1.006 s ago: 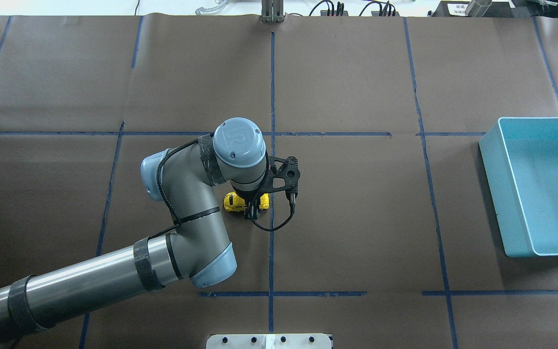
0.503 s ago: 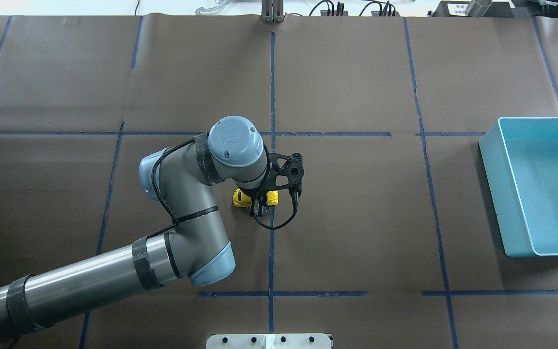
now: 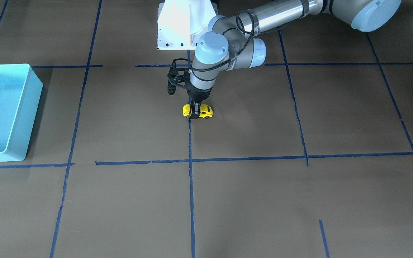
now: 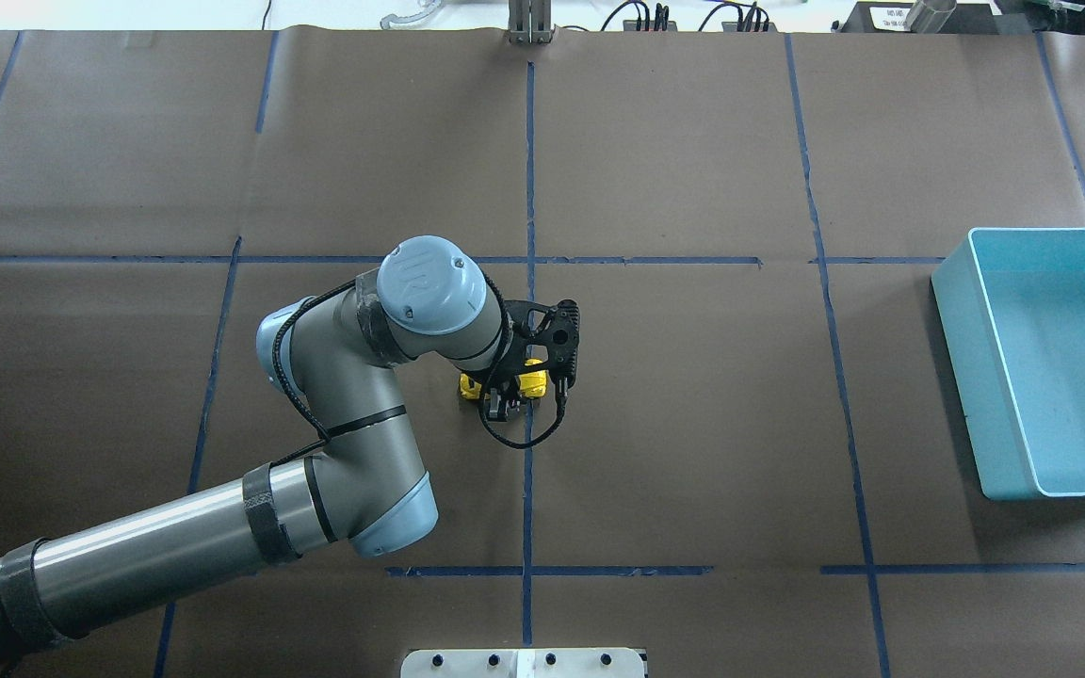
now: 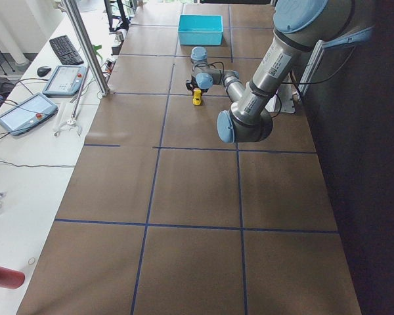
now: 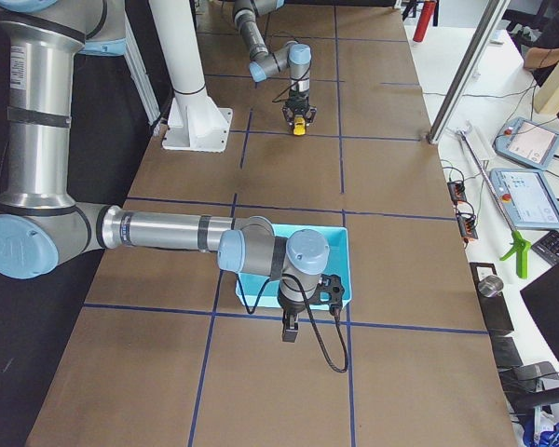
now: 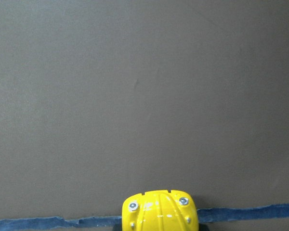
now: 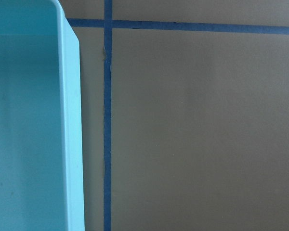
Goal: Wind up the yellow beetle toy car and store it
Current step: 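Release the car with the left gripper so it rolls toward the bin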
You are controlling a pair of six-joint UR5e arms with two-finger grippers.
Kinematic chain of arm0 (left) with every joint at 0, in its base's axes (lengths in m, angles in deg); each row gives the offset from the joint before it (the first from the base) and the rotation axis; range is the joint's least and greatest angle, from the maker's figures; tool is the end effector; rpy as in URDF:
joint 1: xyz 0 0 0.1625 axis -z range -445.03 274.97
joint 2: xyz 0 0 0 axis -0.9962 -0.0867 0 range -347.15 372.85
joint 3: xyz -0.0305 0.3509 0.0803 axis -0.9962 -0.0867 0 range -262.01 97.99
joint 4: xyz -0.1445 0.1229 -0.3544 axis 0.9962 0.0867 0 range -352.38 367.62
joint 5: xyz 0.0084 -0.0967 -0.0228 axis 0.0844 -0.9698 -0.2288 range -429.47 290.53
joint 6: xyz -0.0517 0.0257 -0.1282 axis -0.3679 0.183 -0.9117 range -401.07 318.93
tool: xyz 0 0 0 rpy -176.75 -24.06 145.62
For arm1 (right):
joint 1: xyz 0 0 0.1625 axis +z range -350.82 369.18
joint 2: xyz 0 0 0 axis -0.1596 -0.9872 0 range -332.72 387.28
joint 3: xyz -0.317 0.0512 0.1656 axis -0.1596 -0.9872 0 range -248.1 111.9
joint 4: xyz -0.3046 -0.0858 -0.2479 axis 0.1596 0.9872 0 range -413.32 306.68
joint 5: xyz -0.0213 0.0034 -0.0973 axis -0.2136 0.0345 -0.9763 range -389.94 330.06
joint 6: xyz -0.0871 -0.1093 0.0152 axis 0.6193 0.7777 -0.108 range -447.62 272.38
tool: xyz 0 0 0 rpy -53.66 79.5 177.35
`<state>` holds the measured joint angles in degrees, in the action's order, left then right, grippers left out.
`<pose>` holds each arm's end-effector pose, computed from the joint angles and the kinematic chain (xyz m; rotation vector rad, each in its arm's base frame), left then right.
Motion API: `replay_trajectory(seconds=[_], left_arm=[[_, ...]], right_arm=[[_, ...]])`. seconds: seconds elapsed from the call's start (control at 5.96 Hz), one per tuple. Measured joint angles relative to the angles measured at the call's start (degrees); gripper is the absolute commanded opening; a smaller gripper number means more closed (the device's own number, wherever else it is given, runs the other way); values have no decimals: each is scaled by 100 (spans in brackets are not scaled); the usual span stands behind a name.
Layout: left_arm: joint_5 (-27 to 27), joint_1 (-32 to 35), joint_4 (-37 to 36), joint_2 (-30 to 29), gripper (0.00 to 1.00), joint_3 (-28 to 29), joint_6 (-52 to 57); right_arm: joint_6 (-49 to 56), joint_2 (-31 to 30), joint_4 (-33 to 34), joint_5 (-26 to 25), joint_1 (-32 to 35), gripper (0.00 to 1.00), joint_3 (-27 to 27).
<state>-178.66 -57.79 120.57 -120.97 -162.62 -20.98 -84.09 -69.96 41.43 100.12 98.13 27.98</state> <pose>0.6079 -0.4108 0.1963 0.9005 0.7164 1.4684 0.0351 -0.4224 0.6459 -0.0837 -0.7005 -0.0406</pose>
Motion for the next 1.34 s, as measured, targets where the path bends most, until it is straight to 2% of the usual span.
replay_trajectory(seconds=[0.34,0.67,0.84,1.01,1.34], left_arm=[[-16,37,363,219,0,-35,3],[-480,218,846,648,0,-133,1],[-790,381,1114,907,9,-182,-3],[-997,511,1345,1147,99,-268,-7],[-1178,659,1546,1558,100,-548,-40]], right_arm=[[-2,2,0,2,0,100,2],[-2,2,0,2,0,100,7],[-2,2,0,5,0,100,7],[-2,2,0,9,0,100,7],[-2,8,0,17,0,100,7]])
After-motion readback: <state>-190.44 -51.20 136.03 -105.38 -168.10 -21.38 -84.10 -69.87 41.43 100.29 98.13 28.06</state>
